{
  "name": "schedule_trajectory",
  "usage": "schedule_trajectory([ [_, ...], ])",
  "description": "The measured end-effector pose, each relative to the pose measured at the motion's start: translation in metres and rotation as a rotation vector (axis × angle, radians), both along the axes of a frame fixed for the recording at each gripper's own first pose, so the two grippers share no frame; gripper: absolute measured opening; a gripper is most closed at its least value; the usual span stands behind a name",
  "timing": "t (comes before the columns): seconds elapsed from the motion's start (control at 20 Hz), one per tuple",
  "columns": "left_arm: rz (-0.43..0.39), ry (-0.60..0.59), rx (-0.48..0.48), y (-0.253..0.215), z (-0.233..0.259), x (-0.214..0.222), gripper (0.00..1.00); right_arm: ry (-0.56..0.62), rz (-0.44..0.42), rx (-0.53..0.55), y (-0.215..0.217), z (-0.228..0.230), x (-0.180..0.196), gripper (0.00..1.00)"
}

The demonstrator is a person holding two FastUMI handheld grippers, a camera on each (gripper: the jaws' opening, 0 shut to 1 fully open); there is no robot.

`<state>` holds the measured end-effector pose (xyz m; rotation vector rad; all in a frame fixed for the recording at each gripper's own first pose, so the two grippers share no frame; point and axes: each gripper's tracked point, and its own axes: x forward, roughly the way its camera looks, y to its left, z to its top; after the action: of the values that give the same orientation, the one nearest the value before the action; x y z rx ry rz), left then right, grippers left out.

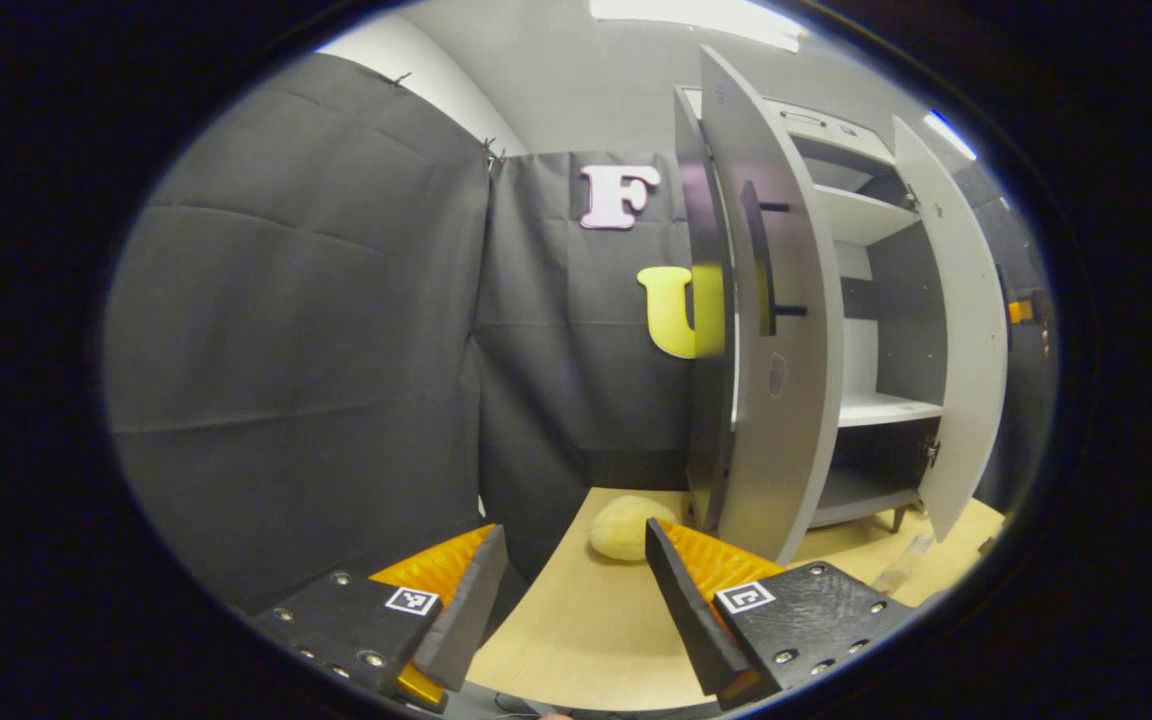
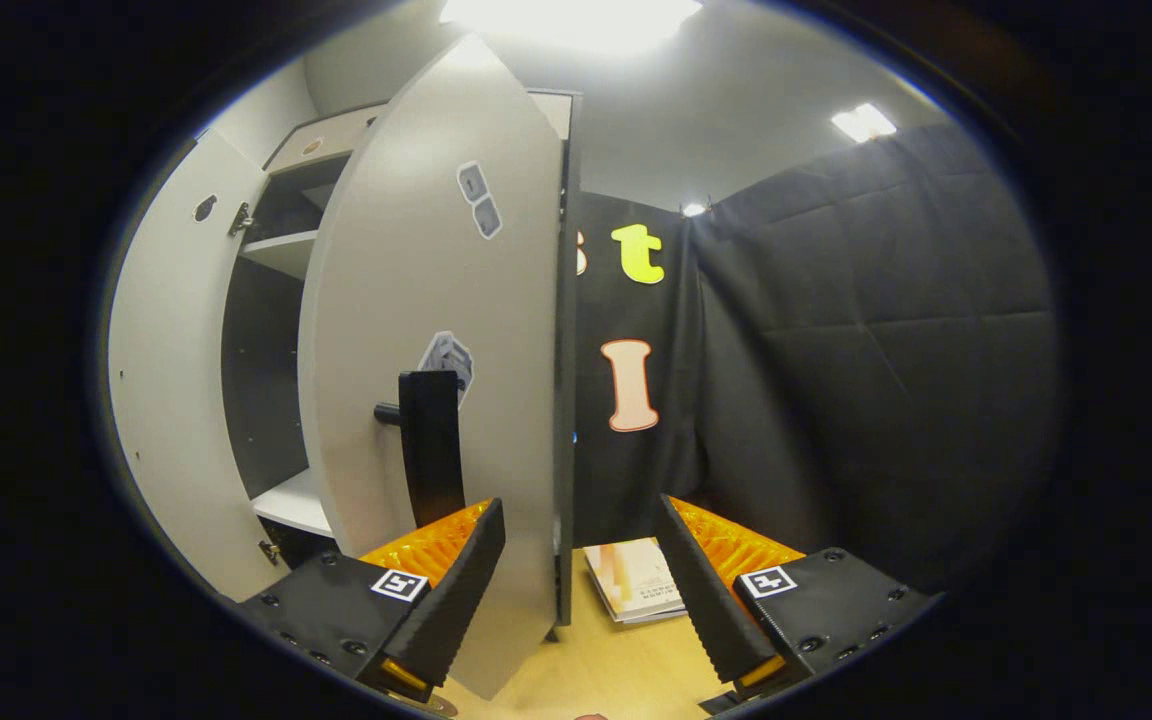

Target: Grasp the bottle in the cabinet with the left hand and place it on the coaster, then close the right door with the right hand and the left door with the left hand.

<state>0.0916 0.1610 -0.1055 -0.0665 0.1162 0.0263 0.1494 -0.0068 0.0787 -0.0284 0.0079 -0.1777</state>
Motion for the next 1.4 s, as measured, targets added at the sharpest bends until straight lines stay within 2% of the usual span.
schedule_trajectory([
  [0.3,0.048,0.011,-0.012,0.030,-0.003,-0.012,0.86,0.012,0.104,-0.023,0.054,-0.004,0.023,0.98],
  [0.55,0.085,0.021,-0.009,0.048,-0.006,-0.024,0.85,0.013,0.109,-0.051,0.077,-0.005,0.040,0.98],
  [0.95,0.090,0.016,-0.021,0.049,0.009,-0.019,0.86,-0.007,0.118,-0.014,0.081,-0.003,0.039,0.98],
  [1.4,0.074,-0.013,-0.096,0.040,0.048,0.025,0.85,-0.012,0.076,-0.095,0.051,-0.016,0.005,0.98],
])
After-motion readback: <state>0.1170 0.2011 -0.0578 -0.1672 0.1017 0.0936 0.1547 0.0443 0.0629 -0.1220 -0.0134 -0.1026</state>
